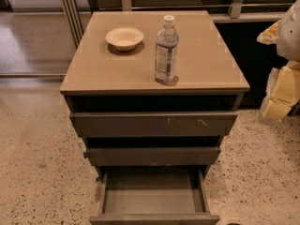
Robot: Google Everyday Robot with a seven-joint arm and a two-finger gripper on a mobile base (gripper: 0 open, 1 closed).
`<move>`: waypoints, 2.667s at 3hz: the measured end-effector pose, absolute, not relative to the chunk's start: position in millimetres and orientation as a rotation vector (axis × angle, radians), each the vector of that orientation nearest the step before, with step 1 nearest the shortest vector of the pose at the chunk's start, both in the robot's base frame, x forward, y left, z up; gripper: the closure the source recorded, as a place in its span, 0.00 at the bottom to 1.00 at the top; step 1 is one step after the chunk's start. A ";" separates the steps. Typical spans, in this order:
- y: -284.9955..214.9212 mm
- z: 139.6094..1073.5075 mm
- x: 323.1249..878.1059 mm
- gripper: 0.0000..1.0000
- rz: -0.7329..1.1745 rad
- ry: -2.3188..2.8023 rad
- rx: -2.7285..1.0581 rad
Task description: Place blue plastic bottle into bottom drawer
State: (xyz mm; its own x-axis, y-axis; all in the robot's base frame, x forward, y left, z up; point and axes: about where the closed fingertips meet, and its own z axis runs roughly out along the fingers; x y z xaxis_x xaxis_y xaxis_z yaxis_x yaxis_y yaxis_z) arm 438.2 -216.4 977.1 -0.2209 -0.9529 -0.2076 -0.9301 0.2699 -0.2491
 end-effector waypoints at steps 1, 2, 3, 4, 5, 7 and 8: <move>-216.4 977.2 438.4 0.00 -0.102 2.229 -1.722; -218.8 977.2 455.7 0.00 -0.114 2.211 -1.694; -220.0 972.4 506.5 0.00 -0.099 2.167 -1.638; -220.4 972.5 553.6 0.00 -0.071 2.127 -1.580; -215.0 973.2 602.3 0.00 0.037 2.070 -1.510; -152.6 982.7 659.9 0.00 0.360 1.895 -1.433; -126.4 985.3 665.9 0.00 0.411 1.844 -1.434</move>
Offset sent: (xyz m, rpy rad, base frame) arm 0.0398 -0.0074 -0.0047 0.0288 -0.0495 -0.0197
